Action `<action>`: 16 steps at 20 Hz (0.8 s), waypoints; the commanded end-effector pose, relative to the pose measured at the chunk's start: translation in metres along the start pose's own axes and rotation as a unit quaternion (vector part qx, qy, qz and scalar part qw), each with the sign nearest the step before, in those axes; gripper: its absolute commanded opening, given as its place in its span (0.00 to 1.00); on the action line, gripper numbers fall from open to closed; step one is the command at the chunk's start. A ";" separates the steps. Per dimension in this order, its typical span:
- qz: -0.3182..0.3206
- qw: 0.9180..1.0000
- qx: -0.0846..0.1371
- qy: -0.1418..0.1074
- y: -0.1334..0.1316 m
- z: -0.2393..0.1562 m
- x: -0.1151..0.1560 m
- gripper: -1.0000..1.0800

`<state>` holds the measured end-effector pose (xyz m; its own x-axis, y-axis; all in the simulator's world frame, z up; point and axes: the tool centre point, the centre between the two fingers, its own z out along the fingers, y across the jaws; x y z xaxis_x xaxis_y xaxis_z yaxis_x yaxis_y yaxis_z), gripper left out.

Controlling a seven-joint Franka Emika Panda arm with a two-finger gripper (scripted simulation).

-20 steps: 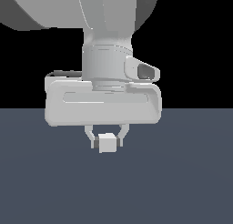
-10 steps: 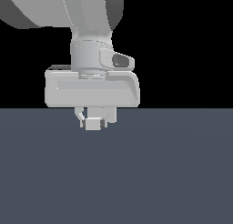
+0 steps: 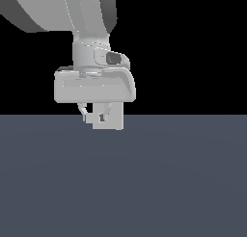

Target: Plug the charger into the wall socket.

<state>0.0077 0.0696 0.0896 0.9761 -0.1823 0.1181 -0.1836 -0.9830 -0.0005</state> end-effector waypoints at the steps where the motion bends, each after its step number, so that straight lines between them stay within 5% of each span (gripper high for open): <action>1: 0.016 1.000 -0.002 0.000 -0.003 -0.004 0.008 0.00; 16: 0.039 0.999 -0.005 -0.001 -0.008 -0.008 0.021 0.00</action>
<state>0.0281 0.0737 0.0999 0.9591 -0.2579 0.1164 -0.2597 -0.9657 0.0002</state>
